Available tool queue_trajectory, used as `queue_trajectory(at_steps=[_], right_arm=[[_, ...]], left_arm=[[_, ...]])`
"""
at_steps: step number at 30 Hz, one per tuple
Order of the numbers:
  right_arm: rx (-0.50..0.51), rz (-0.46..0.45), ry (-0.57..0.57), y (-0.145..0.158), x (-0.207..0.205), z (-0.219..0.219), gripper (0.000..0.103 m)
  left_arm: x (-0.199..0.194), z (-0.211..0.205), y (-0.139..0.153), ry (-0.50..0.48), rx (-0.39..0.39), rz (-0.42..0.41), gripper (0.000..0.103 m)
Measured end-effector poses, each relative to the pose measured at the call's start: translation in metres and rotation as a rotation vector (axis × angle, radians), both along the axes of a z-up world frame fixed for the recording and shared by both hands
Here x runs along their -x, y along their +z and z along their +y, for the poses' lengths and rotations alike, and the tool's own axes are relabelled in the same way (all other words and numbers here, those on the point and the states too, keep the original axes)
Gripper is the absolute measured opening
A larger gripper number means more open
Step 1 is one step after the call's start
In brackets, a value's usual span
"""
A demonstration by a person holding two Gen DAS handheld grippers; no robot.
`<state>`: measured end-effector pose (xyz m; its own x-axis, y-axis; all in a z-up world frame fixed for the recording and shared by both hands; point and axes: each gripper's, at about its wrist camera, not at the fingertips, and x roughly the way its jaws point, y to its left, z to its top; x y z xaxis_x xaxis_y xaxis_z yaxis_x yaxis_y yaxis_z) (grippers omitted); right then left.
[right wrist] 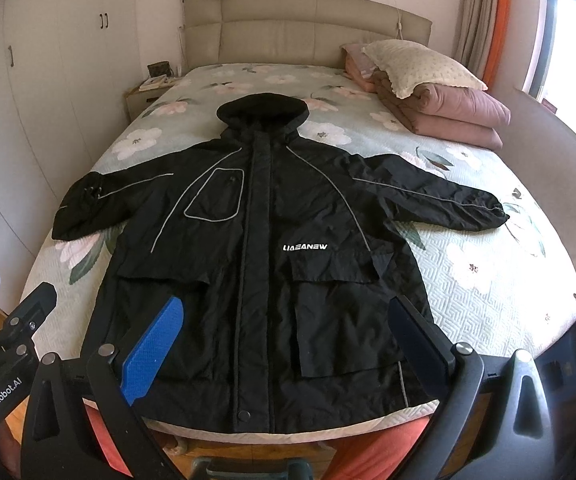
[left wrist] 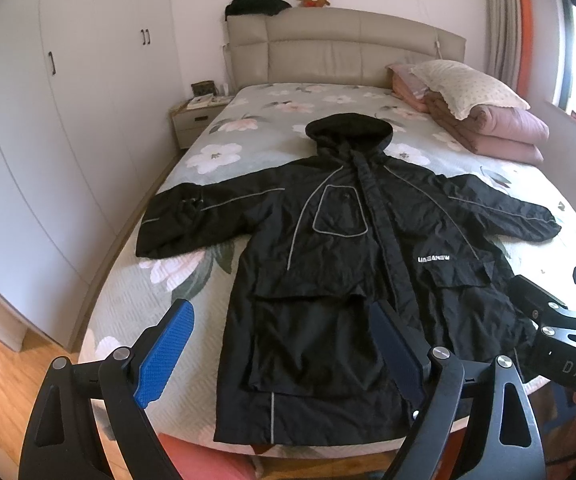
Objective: Fold large clothes
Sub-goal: 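Grasp the black jacket's sleeve cuff with the left gripper and lift it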
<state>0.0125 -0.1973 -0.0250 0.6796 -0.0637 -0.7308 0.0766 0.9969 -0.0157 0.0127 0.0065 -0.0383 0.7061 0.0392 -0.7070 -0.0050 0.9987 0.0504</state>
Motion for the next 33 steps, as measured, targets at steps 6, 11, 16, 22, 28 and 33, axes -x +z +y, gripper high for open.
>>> queue_trajectory(at_steps=[6,11,16,22,28,33], right_arm=[[0.028,-0.011,-0.005,-0.010,-0.009,0.003,0.103],[0.051,-0.001,-0.004,-0.041,-0.031,0.005,0.103],[0.032,0.036,0.011,-0.082,-0.071,0.004,0.103],[0.071,0.020,0.043,-0.132,-0.131,0.011,0.103],[0.102,-0.001,0.089,-0.181,-0.172,0.013,0.103],[0.028,0.058,0.088,-0.214,-0.185,0.001,0.103]], left_arm=[[-0.001,0.006,-0.012,-0.008,0.041,-0.005,0.090],[-0.021,0.052,-0.040,0.090,0.064,0.014,0.090],[-0.065,0.128,-0.051,0.204,0.133,-0.041,0.090],[-0.161,0.175,-0.075,0.128,0.183,-0.028,0.090],[-0.258,0.186,-0.116,0.066,0.136,0.059,0.090],[-0.297,0.191,-0.151,0.112,0.088,0.109,0.089]])
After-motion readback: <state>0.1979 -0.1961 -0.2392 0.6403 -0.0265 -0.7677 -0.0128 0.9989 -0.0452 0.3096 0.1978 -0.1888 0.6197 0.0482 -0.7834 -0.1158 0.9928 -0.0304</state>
